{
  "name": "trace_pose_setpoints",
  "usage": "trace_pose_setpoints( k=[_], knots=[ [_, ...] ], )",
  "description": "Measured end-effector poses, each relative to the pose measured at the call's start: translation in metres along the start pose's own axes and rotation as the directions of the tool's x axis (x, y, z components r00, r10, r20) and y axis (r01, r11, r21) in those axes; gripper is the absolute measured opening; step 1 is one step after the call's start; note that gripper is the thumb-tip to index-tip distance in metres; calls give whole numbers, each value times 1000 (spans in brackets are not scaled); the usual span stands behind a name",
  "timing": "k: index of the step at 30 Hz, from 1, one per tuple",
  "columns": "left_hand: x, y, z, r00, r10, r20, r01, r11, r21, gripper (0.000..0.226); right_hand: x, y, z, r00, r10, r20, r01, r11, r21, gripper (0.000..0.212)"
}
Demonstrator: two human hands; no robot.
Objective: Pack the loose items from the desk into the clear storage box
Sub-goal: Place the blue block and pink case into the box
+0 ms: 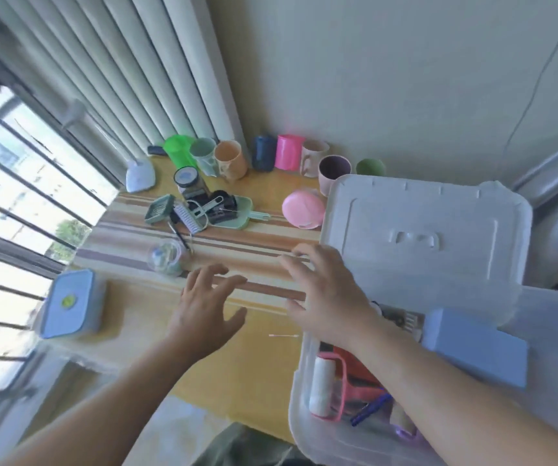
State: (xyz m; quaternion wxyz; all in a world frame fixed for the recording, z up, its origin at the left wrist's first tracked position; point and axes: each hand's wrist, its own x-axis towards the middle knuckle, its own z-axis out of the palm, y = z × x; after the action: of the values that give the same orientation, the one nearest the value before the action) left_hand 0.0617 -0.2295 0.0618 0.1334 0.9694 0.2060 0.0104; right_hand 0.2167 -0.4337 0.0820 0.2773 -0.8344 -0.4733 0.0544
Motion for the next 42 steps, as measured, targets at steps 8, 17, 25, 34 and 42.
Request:
trace_pose_setpoints(
  k=[8,17,25,34,42],
  knots=[
    [53,-175,1,928,-333,168,305,936,174,91,120,-51,105,936,83,343,-25,985,-169,85],
    [129,-251,39,899,-201,389,145,975,169,106,272,-24,185,836,341,430,-161,902,-401,80],
    [104,-255,54,891,-79,448,41,995,93,100,348,-26,231,867,285,410,-110,910,-399,68],
    [92,-257,66,901,-44,432,38,999,21,89,335,-15,259,859,315,404,-68,851,-520,65],
    [84,-254,67,889,-4,459,-4,1000,17,94,289,2,251,843,346,413,-136,879,-457,19]
  ],
)
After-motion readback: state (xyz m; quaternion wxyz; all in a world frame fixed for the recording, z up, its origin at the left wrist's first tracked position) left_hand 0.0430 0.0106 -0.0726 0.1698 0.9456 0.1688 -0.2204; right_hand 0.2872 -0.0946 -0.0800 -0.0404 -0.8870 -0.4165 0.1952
